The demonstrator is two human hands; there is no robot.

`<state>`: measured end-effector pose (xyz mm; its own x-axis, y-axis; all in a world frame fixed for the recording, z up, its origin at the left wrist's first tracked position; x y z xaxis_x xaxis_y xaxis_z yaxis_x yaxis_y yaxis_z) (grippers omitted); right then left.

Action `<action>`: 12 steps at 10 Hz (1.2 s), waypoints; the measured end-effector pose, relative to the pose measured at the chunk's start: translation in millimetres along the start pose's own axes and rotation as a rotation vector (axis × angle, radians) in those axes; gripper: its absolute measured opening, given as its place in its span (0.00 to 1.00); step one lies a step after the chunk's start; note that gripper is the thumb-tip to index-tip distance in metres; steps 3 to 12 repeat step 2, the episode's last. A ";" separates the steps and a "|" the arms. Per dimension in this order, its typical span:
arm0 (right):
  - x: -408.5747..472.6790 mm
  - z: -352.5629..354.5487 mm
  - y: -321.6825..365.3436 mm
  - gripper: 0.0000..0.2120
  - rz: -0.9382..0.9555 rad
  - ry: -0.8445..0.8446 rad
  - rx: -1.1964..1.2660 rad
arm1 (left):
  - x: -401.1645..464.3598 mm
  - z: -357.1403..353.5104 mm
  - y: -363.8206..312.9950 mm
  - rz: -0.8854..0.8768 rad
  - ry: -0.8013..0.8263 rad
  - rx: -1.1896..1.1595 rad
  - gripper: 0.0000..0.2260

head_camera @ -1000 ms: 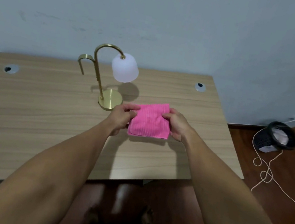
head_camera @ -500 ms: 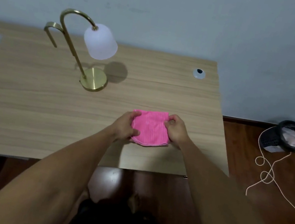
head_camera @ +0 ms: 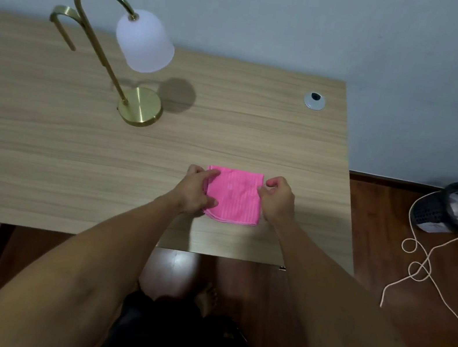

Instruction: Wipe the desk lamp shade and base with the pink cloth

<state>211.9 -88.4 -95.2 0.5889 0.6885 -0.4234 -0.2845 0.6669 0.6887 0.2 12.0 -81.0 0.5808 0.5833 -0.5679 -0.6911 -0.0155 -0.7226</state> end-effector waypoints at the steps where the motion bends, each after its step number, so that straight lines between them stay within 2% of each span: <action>1: -2.5 6.6 3.1 0.07 0.000 -0.054 -0.015 | -8.6 7.6 -1.0 -0.004 -0.026 0.103 0.33; 2: -5.1 8.0 14.5 0.07 0.018 -0.069 -0.015 | -17.6 29.7 1.6 0.010 -0.141 0.127 0.26; 12: -5.1 8.0 14.5 0.07 0.018 -0.069 -0.015 | -17.6 29.7 1.6 0.010 -0.141 0.127 0.26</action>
Point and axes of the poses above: each hand's wrist, its own x-axis towards the middle knuckle, its own z-axis out of the back of the hand, y = z × x, the point moved 7 cm from there along x, towards the middle knuckle, and after that the axes turned 6 degrees about y, right-handed, at the moved point
